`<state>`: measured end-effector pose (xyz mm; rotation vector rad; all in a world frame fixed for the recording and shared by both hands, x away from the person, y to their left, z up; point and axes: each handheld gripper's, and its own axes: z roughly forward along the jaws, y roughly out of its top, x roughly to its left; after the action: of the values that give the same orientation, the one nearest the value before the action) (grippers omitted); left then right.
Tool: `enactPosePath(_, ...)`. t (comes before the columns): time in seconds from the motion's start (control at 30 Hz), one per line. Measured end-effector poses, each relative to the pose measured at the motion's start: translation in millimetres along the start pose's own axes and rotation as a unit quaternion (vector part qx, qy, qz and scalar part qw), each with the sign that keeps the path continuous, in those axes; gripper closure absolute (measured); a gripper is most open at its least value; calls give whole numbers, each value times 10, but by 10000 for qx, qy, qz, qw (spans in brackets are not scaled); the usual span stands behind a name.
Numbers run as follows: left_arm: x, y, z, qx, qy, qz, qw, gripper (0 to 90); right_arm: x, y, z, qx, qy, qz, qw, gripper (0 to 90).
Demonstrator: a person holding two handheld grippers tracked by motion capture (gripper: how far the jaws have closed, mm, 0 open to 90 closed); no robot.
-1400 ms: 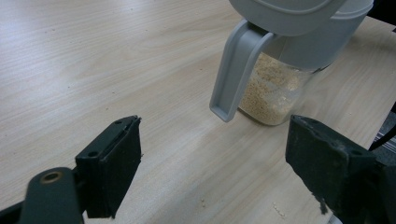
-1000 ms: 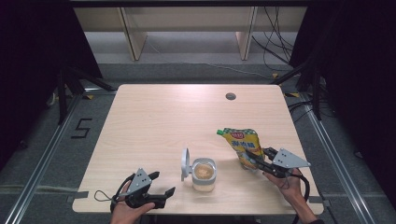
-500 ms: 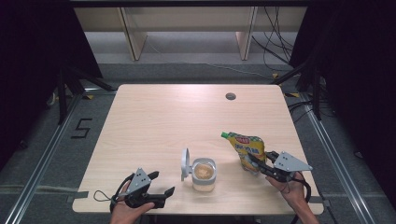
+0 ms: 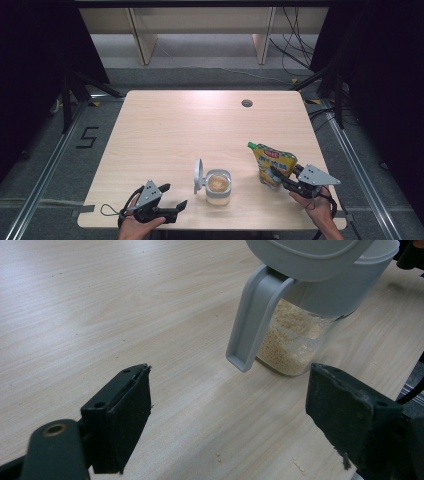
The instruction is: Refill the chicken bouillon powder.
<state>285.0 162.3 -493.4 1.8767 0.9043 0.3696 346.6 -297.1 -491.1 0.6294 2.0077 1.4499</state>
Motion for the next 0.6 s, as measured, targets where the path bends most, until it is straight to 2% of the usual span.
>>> enactPosePath(0.1, -1, -1, 0, 3, 2, -7, 10000, 180, -16, -10, -28, 65, -2, -28, 10000, 678)
enactPosePath(0.17, -1, 1, 1, 1, -3, 5, 10000, 180, -35, -36, -54, 40, -69, 225, 9997, 663)
enactPosePath(0.2, -1, 1, 1, 1, -3, 5, 10000, 180, -35, -36, -54, 40, -69, 225, 9997, 663)
enactPosePath(0.23, 1, 1, 2, 3, -4, 3, 10000, 180, -59, -45, -54, -75, -85, 84, 9999, 662)
enactPosePath(0.27, -9, 2, 2, -7, 24, -37, 10000, 180, -36, -42, -60, -7, -120, 182, 9998, 659)
enactPosePath(0.3, 0, 4, -1, 32, 20, 8, 10000, 180, -3, -37, -64, 22, -128, 367, 9992, 653)
enactPosePath(0.33, 0, 4, -1, 32, 20, 8, 10000, 180, -3, -37, -64, 22, -128, 367, 9992, 653)
enactPosePath(0.37, -1, 5, 2, 22, 22, -18, 10000, 180, -21, -34, -63, 26, -74, 246, 9997, 643)
enactPosePath(0.43, 0, 6, 2, 26, 20, -21, 10000, 180, -16, -33, -68, 10, -82, 295, 9995, 639)
enactPosePath(0.47, 2, 7, 3, 33, 19, -24, 10000, 180, -35, -33, -72, -29, -112, 169, 9998, 623)
enactPosePath(0.5, 4, 9, 3, 37, 34, -21, 10000, 180, -31, -32, -86, 20, -122, 285, 9995, 600)
enactPosePath(0.53, 10, 12, 9, 23, 21, -3, 10000, 180, -11, -33, -74, -133, -163, 485, 9986, 544)
enactPosePath(0.57, 12, 11, 19, -2, -9, -59, 10000, 180, -17, -33, -90, -34, -65, 481, 9988, 517)
enactPosePath(0.6, 12, 12, 20, -6, -11, -52, 10000, 180, -9, -30, -98, 10, -67, 563, 9984, 492)
